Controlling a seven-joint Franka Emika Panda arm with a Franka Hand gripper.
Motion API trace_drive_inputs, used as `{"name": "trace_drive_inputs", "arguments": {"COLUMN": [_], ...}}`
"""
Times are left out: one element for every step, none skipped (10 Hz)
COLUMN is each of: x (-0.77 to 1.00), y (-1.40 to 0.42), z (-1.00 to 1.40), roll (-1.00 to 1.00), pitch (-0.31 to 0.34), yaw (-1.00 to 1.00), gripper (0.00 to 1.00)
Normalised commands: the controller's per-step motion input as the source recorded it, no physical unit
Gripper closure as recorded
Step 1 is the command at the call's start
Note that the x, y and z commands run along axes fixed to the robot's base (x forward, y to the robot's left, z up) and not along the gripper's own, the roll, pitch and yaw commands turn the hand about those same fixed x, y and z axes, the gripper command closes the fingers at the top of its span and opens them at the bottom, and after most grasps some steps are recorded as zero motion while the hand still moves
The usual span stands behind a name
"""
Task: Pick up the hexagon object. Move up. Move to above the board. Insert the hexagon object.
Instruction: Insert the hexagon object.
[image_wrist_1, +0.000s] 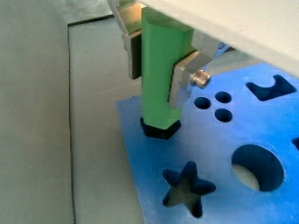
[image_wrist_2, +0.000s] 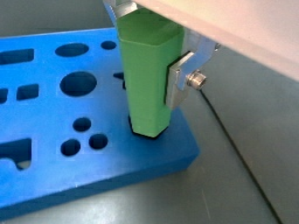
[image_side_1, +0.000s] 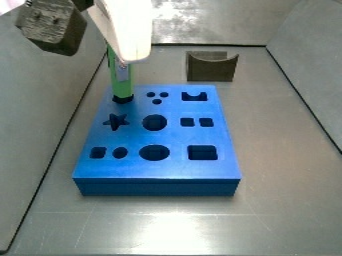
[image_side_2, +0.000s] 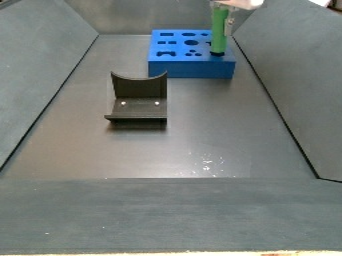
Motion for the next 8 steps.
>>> {"name": "trace_drive_inputs", "arguments": {"x": [0.0,0.0,-0.15,0.0,-0.02,0.0,0.0,-0.06], "y": [0.0,0.0,-0.06,-0.03,0.0,0.0,0.0,0.05], "z": [-0.48,-0.75,-0.68,-0.45,0.0,-0.15,-0.69,-0.88], "roll": [-0.13,-0.09,-0.14,-0.18,0.0,0.02,0.03,0.02], "pitch": [-0.051,-0.071,-0.197,-0.194,0.0,0.0,0.0,0.037], "yaw": [-0.08,-0.17,-0.27,-0.17,0.0,0.0,-0.14,-0.19], "gripper": [1.0,1.0,1.0,1.0,1.0,1.0,1.0,1.0]}}
